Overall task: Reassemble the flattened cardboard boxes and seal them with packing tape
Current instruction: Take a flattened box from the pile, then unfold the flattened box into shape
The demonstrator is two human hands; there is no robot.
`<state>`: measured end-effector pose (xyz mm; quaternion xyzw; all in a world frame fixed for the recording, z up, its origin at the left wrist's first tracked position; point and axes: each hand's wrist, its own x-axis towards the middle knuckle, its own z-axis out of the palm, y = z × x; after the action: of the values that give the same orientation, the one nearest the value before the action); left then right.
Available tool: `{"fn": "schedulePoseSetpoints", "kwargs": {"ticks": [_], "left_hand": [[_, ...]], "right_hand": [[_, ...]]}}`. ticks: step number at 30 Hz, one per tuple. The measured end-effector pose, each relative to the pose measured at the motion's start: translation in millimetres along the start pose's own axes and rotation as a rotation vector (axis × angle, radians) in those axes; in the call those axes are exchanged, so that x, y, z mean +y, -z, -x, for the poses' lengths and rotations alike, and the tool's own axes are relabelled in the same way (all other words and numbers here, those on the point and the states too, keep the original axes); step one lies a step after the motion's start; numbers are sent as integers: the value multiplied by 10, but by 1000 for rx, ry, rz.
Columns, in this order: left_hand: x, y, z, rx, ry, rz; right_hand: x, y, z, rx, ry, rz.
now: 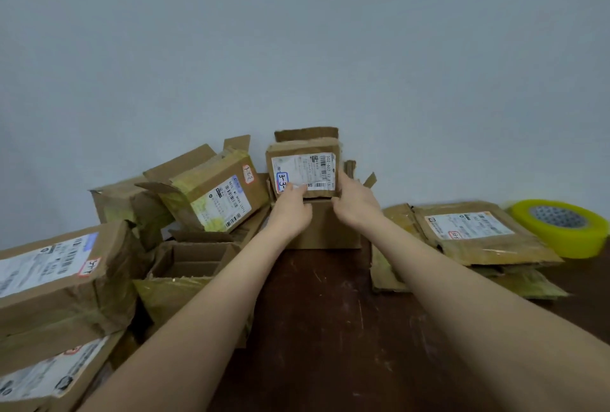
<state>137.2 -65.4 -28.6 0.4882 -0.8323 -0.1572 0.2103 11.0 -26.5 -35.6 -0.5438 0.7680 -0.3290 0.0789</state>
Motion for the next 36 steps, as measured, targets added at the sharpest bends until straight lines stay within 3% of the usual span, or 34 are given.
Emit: {"fn": "schedulePoseSetpoints", "kwargs": {"ticks": [7, 13, 17, 21, 24, 27, 30, 36], "left_hand": [[304, -91, 332, 158, -37, 62], [1045, -676, 589, -78, -33, 284], [1246, -1056, 481, -165, 126, 435], [1219, -1241, 365, -150, 335, 663], [1268, -1168, 282, -103, 433, 920], [1429, -935, 268, -175, 439, 1191], [1547, -712, 322, -156, 371, 1209], [1391, -213, 614, 0, 226, 1133]], "right_hand": [[270, 381, 457, 111, -56, 10], [1052, 944, 804, 171, -316, 66], [1677, 1281, 933, 253, -534, 125], [2072, 1297, 913, 194, -622, -93], [2138, 1273, 826, 298, -655, -300], [2114, 1239, 780, 384, -661, -643], [2017, 1258, 839, 407, -667, -881], [1645, 1542, 1172, 363, -473, -854]]}}
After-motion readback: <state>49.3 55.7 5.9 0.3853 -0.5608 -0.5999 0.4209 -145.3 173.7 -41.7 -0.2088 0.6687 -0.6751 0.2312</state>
